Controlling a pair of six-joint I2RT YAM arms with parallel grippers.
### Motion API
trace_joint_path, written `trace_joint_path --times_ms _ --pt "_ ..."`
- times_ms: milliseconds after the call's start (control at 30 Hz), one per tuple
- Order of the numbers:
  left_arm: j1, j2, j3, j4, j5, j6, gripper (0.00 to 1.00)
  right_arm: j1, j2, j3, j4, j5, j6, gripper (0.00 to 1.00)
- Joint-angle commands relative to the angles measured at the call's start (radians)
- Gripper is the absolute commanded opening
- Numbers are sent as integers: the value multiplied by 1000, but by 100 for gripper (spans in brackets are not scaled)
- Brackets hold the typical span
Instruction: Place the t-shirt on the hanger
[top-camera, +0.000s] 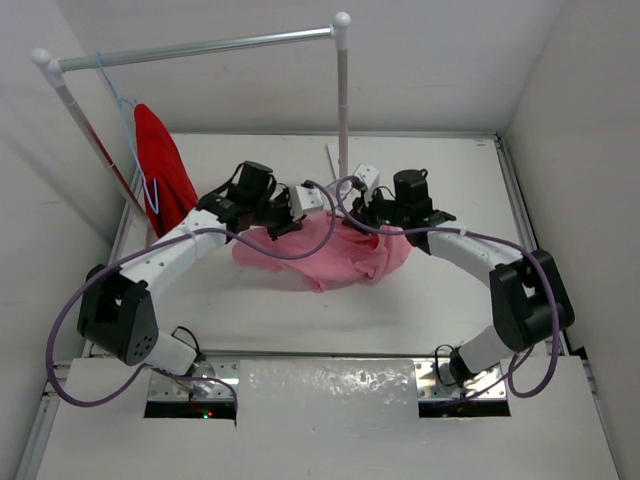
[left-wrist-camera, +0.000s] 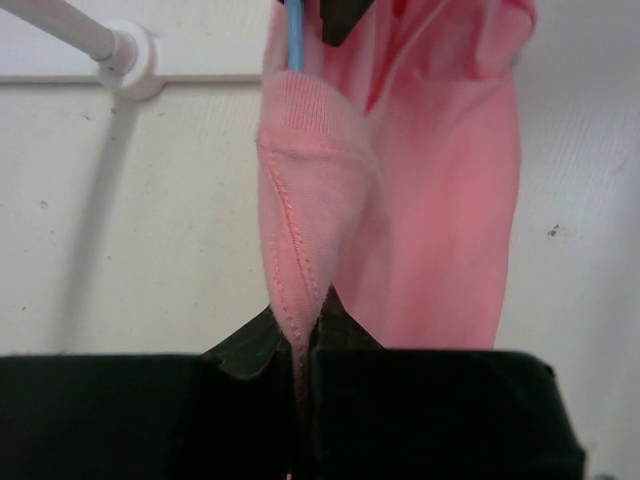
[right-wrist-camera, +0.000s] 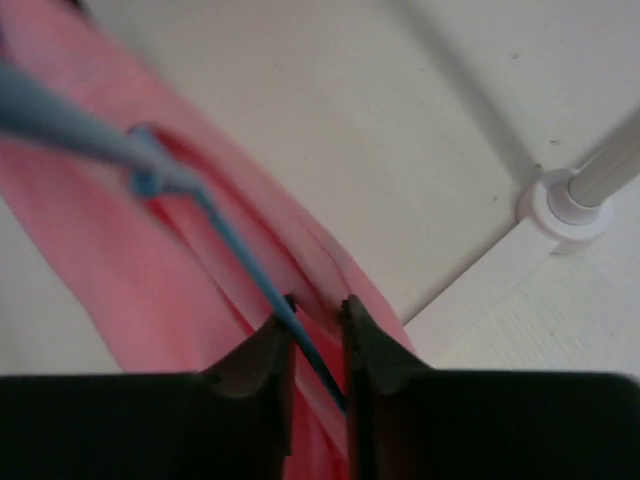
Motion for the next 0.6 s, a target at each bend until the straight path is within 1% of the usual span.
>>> trace_joint_path --times_ms 0,33,67,100,133,167,200,233,267,300,333,400,433,500,533,567 --pt "44 -61 67 13 125 -48 0 0 -63 -46 98 -69 38 14" --pt "52 -64 64 5 143 -45 0 0 -89 -71 109 -46 36 5" --pt "60 -66 64 -1 180 -42 0 0 -118 -126 136 -11 32 0" --pt "81 -66 67 -17 203 -57 0 0 -181 -161 160 79 32 0" --pt "93 -64 71 -30 269 -65 0 -2 -213 -224 190 117 20 0" --pt "106 -64 84 -65 313 -68 0 -2 -246 -247 195 141 13 0" --pt "121 -63 93 -85 344 -65 0 -2 -313 -269 192 166 6 0" --pt "124 -61 114 -106 367 -61 0 0 -347 -293 162 213 -14 0" --pt "124 -60 123 -140 363 -56 0 0 -384 -299 140 236 -22 0" --pt "127 -57 134 -156 355 -36 0 -2 -452 -301 116 264 -31 0" --pt "129 -57 142 -166 331 -31 0 0 -485 -300 74 326 -39 0" --pt "146 -53 160 -171 311 -41 0 -2 -537 -278 16 367 -56 0" --pt "156 -52 180 -173 317 -51 0 0 -568 -237 -62 387 -74 0" --pt "198 -49 209 -188 353 -65 0 0 -579 -179 -153 399 -89 0" --pt "213 -50 243 -197 390 -64 1 0 -576 -121 -246 407 -102 0" --pt "227 -52 254 -206 401 -64 2 0 -573 -94 -274 411 -103 0"
